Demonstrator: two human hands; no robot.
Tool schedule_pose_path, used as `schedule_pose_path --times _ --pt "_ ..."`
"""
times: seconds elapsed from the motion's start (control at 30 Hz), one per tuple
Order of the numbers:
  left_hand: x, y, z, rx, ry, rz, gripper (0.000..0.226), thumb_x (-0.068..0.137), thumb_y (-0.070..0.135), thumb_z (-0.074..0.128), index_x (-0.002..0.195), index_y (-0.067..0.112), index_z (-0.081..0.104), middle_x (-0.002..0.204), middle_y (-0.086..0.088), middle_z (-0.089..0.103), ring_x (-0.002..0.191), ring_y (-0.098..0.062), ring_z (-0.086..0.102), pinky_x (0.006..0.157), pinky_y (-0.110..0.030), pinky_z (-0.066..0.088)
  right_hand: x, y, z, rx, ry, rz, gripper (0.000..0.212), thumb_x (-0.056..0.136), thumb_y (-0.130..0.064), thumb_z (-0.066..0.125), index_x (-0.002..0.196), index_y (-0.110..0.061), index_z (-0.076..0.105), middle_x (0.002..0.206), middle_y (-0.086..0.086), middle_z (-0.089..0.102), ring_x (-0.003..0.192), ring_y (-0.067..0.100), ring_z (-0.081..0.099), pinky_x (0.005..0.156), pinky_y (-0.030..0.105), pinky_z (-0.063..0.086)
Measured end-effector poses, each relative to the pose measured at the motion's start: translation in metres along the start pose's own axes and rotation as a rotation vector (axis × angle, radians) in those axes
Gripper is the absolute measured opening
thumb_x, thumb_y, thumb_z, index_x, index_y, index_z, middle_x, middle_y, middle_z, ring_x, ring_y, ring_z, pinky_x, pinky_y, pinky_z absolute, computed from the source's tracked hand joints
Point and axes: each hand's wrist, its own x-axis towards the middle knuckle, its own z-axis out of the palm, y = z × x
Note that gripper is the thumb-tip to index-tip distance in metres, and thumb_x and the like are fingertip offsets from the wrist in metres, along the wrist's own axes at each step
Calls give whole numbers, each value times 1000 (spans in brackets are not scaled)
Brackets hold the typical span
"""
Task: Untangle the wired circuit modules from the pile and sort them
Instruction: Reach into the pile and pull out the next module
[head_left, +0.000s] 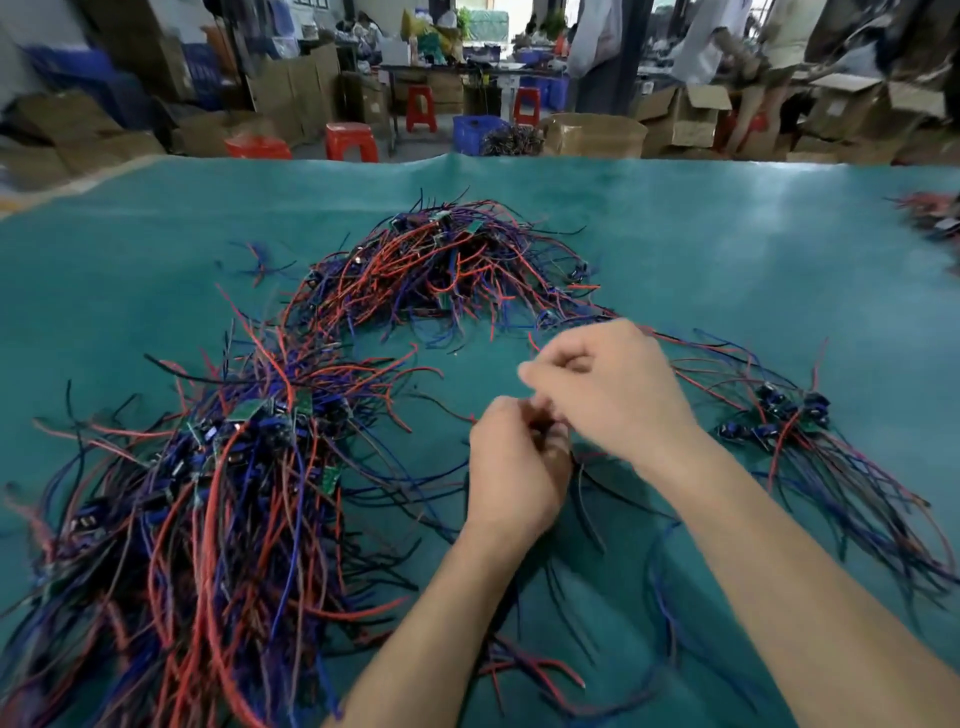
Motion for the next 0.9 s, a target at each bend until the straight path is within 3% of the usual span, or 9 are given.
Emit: schedule_pose_path --times 0.1,0.17,0.23,0.37,0.57,0.63,0.8,0.9 --pt "-1 2 -3 20 -42 34 13 79 14 72 88 23 70 86 2 61 68 -6 53 66 -8 36 -10 38 -3 -88 122 70 10 80 -28 74 70 -25 75 63 -10 71 72 16 71 78 39 58" --pt "-2 3 -3 10 -48 21 23 78 18 75 101 20 72 92 0 63 79 -15 58 78 -20 45 -14 49 -2 -151 84 76 2 80 -30 74 80 -29 76 70 -14 73 80 15 71 82 37 57" --pt "-1 1 -2 10 -65 9 28 77 14 73 104 18 72 89 0 66 83 -22 61 82 -31 49 -14 52 3 -201 20 85 12 81 -34 74 93 -30 75 85 -12 75 91 19 71 87 37 56" --pt "0 -1 -2 -13 -72 -13 28 77 7 67 102 18 71 82 1 70 71 -20 56 78 -35 52 -12 56 11 -166 10 79 13 83 -36 74 94 -28 77 87 -8 77 89 21 71 84 39 56" --pt "-2 1 0 -82 -69 -32 30 75 6 69 101 20 66 93 6 70 63 -12 51 73 -32 52 -10 59 8 -5 26 78 11 79 -18 79 87 -25 80 76 -11 76 74 1 69 82 30 57" --pt "-3 1 0 -85 -73 -41 35 73 6 69 104 22 64 97 6 68 64 -11 51 75 -32 51 -10 61 9 -34 46 76 19 79 -13 75 93 -25 79 84 -10 77 82 7 69 86 31 55" --pt "-3 2 -1 -116 -41 -69 39 72 5 65 108 21 63 102 5 65 76 -13 57 85 -37 53 -8 66 9 -240 37 32 44 81 -13 68 124 -25 69 126 -3 66 115 27 56 104 37 43" --pt "-2 4 -2 -166 -27 -79 36 74 5 65 106 21 63 102 2 63 81 -15 61 87 -43 54 -8 67 13 -307 -1 -11 44 85 -19 67 127 -30 68 127 -5 66 117 29 51 104 35 38"
